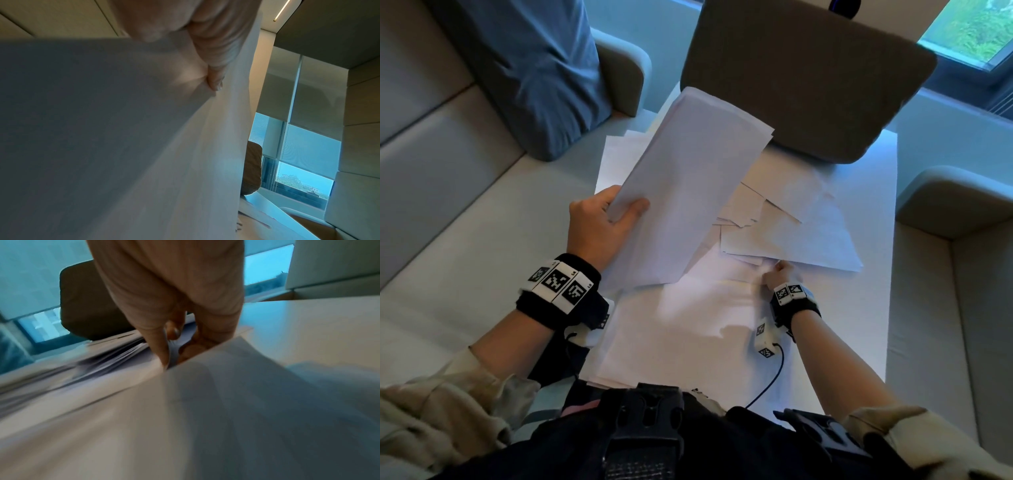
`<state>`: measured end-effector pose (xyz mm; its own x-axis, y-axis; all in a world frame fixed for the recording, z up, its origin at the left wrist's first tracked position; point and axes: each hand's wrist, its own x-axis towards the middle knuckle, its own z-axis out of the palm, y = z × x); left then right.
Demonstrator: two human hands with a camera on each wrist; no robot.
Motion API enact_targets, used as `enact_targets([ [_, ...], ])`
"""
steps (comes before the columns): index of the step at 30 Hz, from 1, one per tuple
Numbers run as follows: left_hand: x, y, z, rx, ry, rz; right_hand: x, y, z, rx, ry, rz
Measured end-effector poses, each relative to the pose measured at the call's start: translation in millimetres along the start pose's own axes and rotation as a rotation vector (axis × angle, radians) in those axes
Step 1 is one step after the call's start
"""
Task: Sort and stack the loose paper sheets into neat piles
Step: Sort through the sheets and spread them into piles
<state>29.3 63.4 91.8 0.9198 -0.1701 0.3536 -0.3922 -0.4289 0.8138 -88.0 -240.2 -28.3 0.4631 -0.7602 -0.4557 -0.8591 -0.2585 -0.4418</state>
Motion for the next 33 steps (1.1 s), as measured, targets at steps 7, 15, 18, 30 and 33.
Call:
enact_targets([
  [7, 2, -2, 7, 0.038, 0.037, 0.139, -10, -24, -19, 0.604, 0.022, -0.001],
  [15, 11, 3, 6, 0.097, 0.175, 0.309, -79, -78, -60, 0.765, -0.05, -0.393],
  [18, 13, 12, -2, 0.048, 0.226, 0.316, -96, -88, -70, 0.702, -0.049, -0.482],
  [30, 16, 10, -9, 0.105, 0.288, 0.349, -147, -102, -125, 0.513, 0.192, -0.925],
  [33, 15, 15, -10, 0.1, 0.293, 0.335, -166, -103, -136, 0.543, 0.181, -0.987],
])
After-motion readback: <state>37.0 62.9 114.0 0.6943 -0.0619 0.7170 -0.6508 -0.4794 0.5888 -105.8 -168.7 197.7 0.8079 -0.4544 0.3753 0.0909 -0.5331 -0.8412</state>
